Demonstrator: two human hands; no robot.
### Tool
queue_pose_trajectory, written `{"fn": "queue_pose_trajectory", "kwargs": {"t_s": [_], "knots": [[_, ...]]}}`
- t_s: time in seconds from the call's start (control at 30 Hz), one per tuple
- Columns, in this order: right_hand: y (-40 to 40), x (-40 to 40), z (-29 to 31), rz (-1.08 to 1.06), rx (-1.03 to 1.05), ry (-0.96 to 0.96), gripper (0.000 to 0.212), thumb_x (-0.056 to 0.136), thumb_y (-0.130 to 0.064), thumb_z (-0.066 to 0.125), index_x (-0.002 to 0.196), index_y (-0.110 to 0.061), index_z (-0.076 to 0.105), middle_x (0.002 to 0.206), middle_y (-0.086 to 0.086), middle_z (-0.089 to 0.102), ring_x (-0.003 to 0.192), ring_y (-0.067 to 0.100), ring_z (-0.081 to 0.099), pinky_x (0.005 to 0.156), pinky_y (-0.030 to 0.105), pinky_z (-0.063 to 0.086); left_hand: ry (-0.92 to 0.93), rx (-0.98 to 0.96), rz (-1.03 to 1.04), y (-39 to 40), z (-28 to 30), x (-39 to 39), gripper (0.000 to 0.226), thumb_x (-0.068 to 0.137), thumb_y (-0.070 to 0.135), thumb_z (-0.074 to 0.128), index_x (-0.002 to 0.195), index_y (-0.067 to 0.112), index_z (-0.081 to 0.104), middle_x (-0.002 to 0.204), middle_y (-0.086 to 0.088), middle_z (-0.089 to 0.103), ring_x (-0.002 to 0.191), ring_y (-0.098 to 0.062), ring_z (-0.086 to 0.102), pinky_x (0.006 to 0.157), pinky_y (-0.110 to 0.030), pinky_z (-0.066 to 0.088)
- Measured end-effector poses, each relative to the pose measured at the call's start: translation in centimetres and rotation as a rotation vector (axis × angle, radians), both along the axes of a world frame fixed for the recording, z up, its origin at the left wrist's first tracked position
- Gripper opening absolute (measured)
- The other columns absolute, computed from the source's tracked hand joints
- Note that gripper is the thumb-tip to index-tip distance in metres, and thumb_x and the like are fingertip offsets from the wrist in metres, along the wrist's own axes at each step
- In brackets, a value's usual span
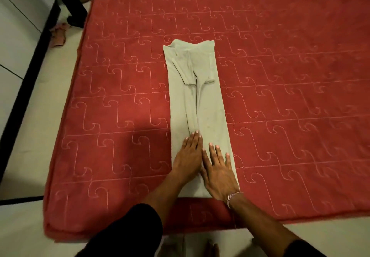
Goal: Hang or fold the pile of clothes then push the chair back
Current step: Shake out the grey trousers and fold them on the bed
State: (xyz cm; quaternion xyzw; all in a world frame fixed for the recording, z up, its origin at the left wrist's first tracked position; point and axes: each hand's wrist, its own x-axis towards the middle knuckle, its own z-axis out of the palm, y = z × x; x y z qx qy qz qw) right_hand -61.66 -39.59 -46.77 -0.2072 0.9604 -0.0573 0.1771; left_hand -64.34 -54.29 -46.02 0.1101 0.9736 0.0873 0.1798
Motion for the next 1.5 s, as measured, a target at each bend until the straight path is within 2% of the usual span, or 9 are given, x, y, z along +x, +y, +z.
{"fn": "queue_pose_trajectory", "kwargs": {"t_s": [0.2,0.37,0.5,0.6,0.83,1.0,1.2,1.37,1.5], "knots": [[1.9,5.5,1.3,0.058,-0.037,-0.085,0.064,0.103,-0.039,0.012,0.160,-0.014,-0.004,0.165,0.007,-0.015,0.154,0.029,-0.011,0.123,0.046,-0.008,-0.113,0.233,0.111,2.8,0.9,8.1,0.070,0.105,0.019,0.043,0.158,0.008,-0.001,0.161,-0.005,-0.019,0.153,-0.023,-0.011,0.126,-0.039,0.004],[3.3,5.9,3.0,-0.285,-0.367,0.050,0.034,0.097,-0.013,0.055,0.130,-0.006,0.058,0.143,0.018,0.050,0.129,0.033,0.048,0.107,0.048,0.045,0.144,0.470,0.523,2.9,2.5,11.3,0.034,0.102,0.020,0.050,0.134,0.011,0.059,0.136,-0.009,0.061,0.124,-0.020,0.056,0.108,-0.037,0.046],[4.1,5.0,3.8,-0.724,-0.410,-0.090,0.048,0.093,-0.022,0.067,0.132,-0.001,0.050,0.130,0.018,0.055,0.118,0.034,0.053,0.097,0.041,0.045,0.124,0.196,0.952,2.0,3.9,11.1,0.048,0.097,0.036,0.059,0.136,0.010,0.049,0.139,-0.012,0.047,0.125,-0.026,0.044,0.101,-0.035,0.042],[4.8,3.5,3.4,-0.859,-0.426,-0.250,0.038,0.089,-0.025,0.074,0.115,-0.001,0.061,0.107,0.017,0.069,0.100,0.034,0.064,0.084,0.039,0.053,-0.033,0.287,1.155,0.3,3.2,10.7,0.055,0.093,0.033,0.067,0.133,0.002,0.047,0.136,-0.017,0.051,0.122,-0.033,0.052,0.097,-0.039,0.047],[6.8,3.1,2.6,-1.012,-0.619,-0.443,0.026,0.087,-0.025,0.078,0.073,-0.011,0.061,0.070,0.010,0.071,0.061,0.022,0.068,0.069,0.042,0.058,-0.191,0.722,1.131,-4.3,2.2,11.3,0.015,0.090,0.015,0.073,0.077,0.010,0.068,0.079,-0.007,0.070,0.073,-0.020,0.065,0.076,-0.041,0.059],[7.8,5.0,3.3,-1.057,-0.697,-0.565,0.022,0.087,-0.015,0.078,0.084,-0.005,0.059,0.058,0.008,0.066,0.051,0.019,0.066,0.063,0.039,0.054,-0.441,0.991,1.162,-5.3,3.4,13.1,0.012,0.089,0.005,0.070,0.090,-0.002,0.061,0.085,-0.016,0.064,0.074,-0.025,0.070,0.066,-0.032,0.062],[8.2,3.4,5.0,-0.959,-0.837,-0.482,0.044,0.083,-0.016,0.081,0.116,-0.022,0.052,0.087,0.012,0.068,0.058,0.025,0.066,0.060,0.041,0.059,-0.430,1.113,1.163,-5.3,4.0,11.7,0.050,0.081,0.000,0.077,0.121,0.006,0.048,0.110,-0.017,0.065,0.085,-0.028,0.072,0.067,-0.033,0.061],[6.5,-0.8,7.7,-1.006,-0.915,-0.541,0.013,0.090,-0.012,0.072,0.100,-0.002,0.075,0.078,0.012,0.075,0.051,0.014,0.063,0.046,0.022,0.050,-0.449,1.285,1.161,-6.5,5.4,7.1,0.034,0.089,0.006,0.070,0.122,0.003,0.059,0.114,-0.017,0.067,0.079,-0.026,0.072,0.064,-0.029,0.059],[4.8,-6.2,9.2,-1.075,-0.975,-0.549,0.022,0.096,-0.017,0.066,0.091,0.004,0.071,0.065,0.014,0.066,0.041,0.013,0.053,0.035,0.019,0.041,-0.409,1.345,1.206,-7.4,5.9,1.5,0.028,0.097,0.019,0.062,0.109,-0.006,0.066,0.100,-0.022,0.074,0.079,-0.024,0.074,0.070,-0.031,0.061]]}}
